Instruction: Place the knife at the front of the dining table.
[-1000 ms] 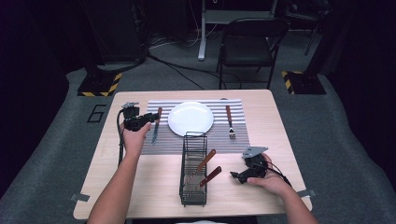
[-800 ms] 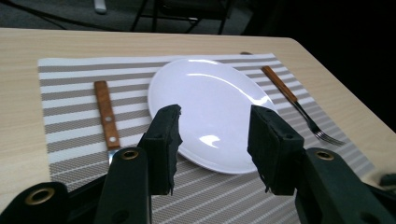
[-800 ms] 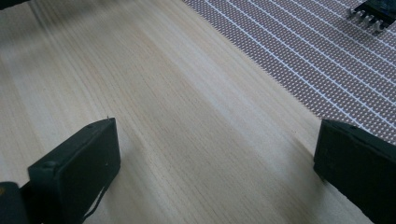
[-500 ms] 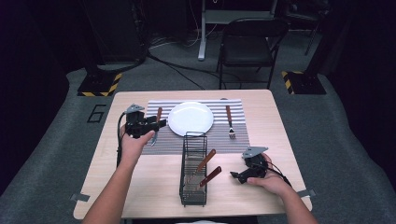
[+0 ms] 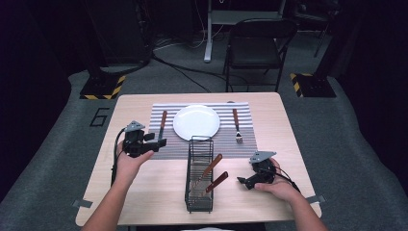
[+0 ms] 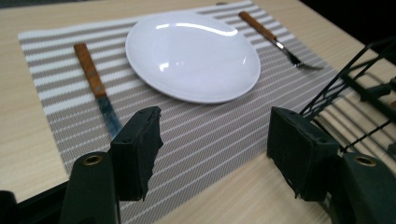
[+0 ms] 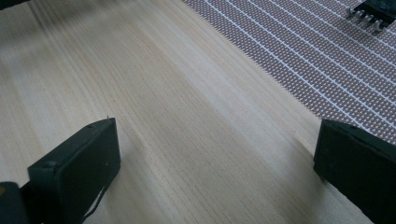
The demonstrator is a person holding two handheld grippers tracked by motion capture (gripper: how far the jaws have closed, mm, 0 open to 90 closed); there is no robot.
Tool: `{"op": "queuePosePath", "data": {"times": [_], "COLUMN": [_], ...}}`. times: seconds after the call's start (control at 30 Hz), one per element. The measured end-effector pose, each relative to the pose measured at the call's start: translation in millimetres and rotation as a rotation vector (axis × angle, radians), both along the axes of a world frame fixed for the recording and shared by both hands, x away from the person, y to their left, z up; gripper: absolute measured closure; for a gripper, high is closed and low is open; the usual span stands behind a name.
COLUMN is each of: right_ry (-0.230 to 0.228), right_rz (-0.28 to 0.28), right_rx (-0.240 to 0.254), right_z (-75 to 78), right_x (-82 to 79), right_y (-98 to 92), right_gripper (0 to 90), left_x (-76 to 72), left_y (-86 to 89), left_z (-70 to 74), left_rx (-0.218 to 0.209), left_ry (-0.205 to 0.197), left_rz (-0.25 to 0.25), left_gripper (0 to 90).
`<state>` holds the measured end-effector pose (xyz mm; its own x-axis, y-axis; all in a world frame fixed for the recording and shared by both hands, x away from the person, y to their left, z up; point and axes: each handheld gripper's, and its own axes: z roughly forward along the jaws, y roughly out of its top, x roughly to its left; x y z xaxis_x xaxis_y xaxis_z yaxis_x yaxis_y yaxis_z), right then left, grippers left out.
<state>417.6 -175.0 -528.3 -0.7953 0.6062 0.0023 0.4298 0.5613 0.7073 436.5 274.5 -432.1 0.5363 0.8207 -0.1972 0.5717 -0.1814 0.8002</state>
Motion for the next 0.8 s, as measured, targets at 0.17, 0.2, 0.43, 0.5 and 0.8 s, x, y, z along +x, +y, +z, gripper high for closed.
{"op": "queuePosePath", "data": {"times": [0.17,0.2,0.43,0.5,0.8], "right_ry": [0.001,0.001,0.000,0.000,0.001], "right_rz": [-0.004,-0.004,-0.003,-0.004,-0.004], "right_rx": [0.002,0.000,0.001,0.000,0.001], "right_z": [0.0,0.1,0.0,0.1,0.0], "right_x": [-0.2,-0.2,-0.2,-0.2,-0.2], "right_y": [0.2,0.1,0.1,0.1,0.2], "right_gripper": [0.0,0.0,0.0,0.0,0.0], "left_x": [-7.0,-8.1,-15.6,-17.1,-15.7], "left_y": [6.3,8.2,20.0,23.3,36.1], "left_z": [-11.5,-12.7,-25.4,-30.0,-61.4], "left_rx": [0.032,0.035,0.050,0.053,0.075], "left_ry": [0.013,0.017,0.012,0.014,0.036], "left_rz": [0.004,0.006,0.029,0.030,0.073], "left_gripper": [32.2,31.7,31.1,31.1,31.4]}}
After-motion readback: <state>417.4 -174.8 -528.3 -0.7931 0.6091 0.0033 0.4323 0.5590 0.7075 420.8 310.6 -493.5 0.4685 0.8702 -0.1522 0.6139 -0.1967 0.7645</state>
